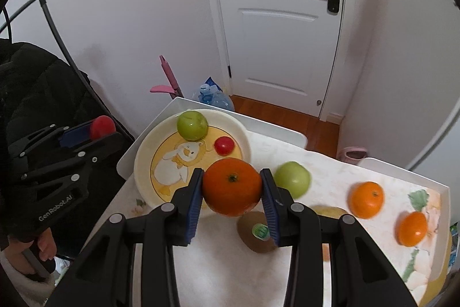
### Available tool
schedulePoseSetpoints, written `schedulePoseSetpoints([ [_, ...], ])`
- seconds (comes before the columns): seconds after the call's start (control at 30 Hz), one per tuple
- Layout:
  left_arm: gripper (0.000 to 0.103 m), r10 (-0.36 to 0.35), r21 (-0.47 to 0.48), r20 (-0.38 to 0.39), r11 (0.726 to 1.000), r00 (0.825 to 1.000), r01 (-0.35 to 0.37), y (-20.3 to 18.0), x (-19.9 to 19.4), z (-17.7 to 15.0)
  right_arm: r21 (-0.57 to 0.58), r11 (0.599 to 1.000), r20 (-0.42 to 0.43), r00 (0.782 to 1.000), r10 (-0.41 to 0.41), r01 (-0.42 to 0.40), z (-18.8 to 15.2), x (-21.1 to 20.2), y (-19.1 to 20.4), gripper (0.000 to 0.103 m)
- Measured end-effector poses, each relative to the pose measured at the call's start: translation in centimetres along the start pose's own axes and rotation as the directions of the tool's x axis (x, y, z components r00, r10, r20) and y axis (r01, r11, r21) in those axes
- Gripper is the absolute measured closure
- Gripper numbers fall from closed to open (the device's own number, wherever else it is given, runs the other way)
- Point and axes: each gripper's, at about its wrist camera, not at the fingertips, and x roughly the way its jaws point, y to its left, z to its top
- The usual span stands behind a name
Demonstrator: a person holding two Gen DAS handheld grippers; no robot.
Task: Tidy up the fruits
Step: 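Carry the red tomato into the bowl and open the left gripper while the right carries the tangerine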
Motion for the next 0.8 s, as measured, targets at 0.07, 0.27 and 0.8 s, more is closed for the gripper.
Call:
schedulePoseSetpoints([
  [0.07, 0.063, -0.004, 0.002, -0.018, 1.0, 1.0, 0.004, 0.6, 1.6, 0.0, 0.009, 1.0, -0.014, 1.0, 0.003, -0.002, 0.3, 1.5, 0.4, 0.067],
  [0.27, 0.063, -0.004, -0.013, -0.072, 1.0, 0.997, 0.003, 2.6, 6.2, -0.4, 0.042, 0.999, -0.052, 0.999, 0.008, -0.006, 0.9, 4.9, 0.9, 0.067],
  [0.8, 0.051, -0.032, 0.015, -0.081, 0.999, 0.996, 0.033, 2.5, 9.9, -0.6, 0.099, 0.995, -0.091, 0.996, -0.005, 0.014, 1.4, 8.3, -1.1, 0.067],
])
